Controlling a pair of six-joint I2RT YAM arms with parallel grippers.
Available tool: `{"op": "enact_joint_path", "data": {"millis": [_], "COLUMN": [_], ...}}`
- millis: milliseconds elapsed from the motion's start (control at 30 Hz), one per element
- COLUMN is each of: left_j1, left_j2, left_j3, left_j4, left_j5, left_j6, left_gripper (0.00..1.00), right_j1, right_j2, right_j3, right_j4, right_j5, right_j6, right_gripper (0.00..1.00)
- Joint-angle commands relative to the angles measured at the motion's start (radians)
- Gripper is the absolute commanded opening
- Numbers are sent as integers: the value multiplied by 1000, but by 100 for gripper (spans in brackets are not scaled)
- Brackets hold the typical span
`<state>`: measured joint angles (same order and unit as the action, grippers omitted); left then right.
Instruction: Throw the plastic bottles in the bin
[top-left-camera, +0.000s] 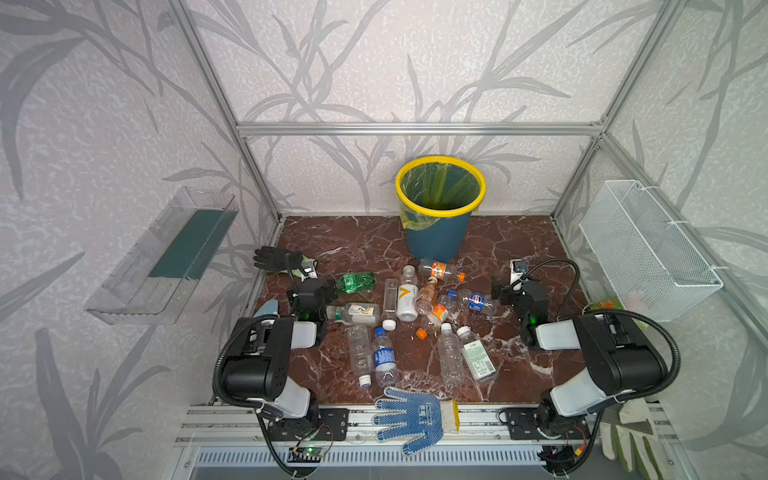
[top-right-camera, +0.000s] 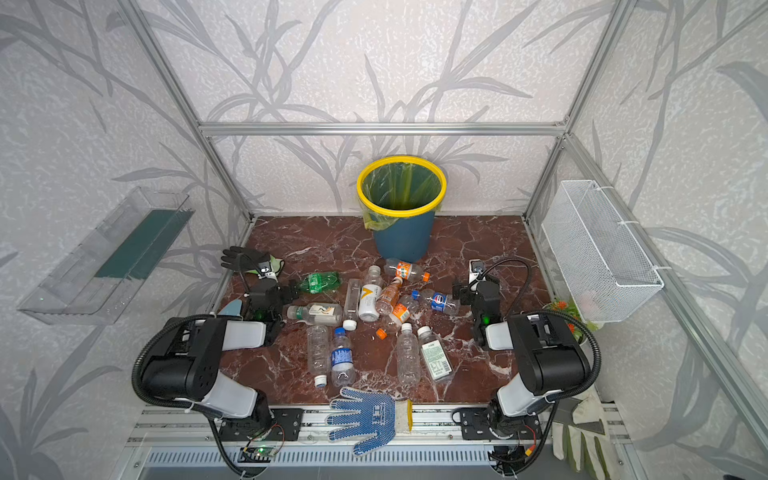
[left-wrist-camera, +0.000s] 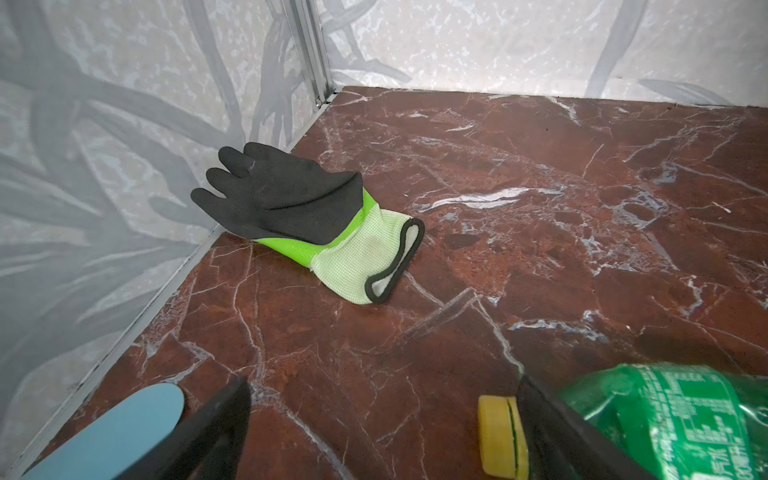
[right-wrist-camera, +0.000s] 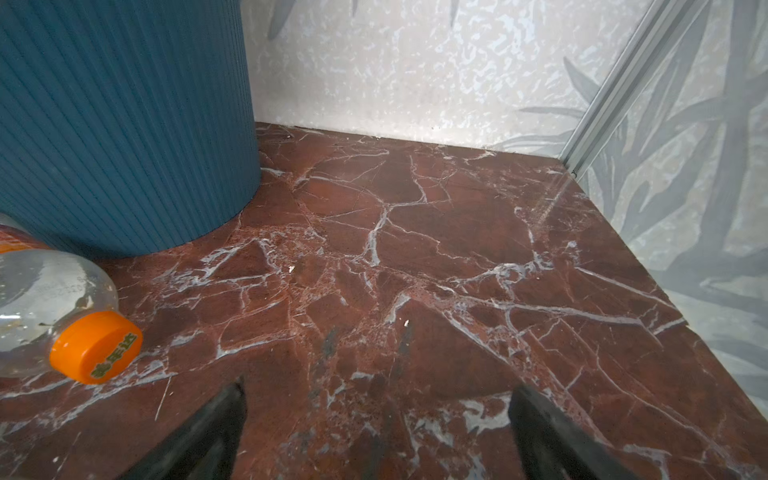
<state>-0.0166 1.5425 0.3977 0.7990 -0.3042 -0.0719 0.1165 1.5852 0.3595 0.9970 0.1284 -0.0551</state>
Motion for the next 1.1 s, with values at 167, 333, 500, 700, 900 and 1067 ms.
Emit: {"op": "enact_joint_path", "data": {"millis": [167, 333, 500, 700, 900, 1067], "left_j1": [5, 6, 5, 7, 6, 6], "left_j2": [-18, -18, -18, -18, -19, -18], "left_j3": [7, 7, 7, 7, 7, 7], "left_j4": [15, 16, 16, 16, 15, 16], "left_j5": [4, 3, 4, 3, 4, 4], "left_j6": [-14, -14, -14, -14, -14, -13], "left_gripper": [99, 99, 99, 99, 99, 99], "right_j1": [-1, -1, -1, -1, -1, -5], "right_j2": [3, 3, 4, 2, 3, 2], "right_j3": [4, 5, 4, 3, 4, 6], "right_j4": [7, 7, 6, 6, 6, 2], "right_j5": [-8, -9, -9, -9, -10, -20], "right_j6": [-5, -5, -5, -6, -5, -1], "right_gripper": [99, 99, 99, 99, 99, 99]}}
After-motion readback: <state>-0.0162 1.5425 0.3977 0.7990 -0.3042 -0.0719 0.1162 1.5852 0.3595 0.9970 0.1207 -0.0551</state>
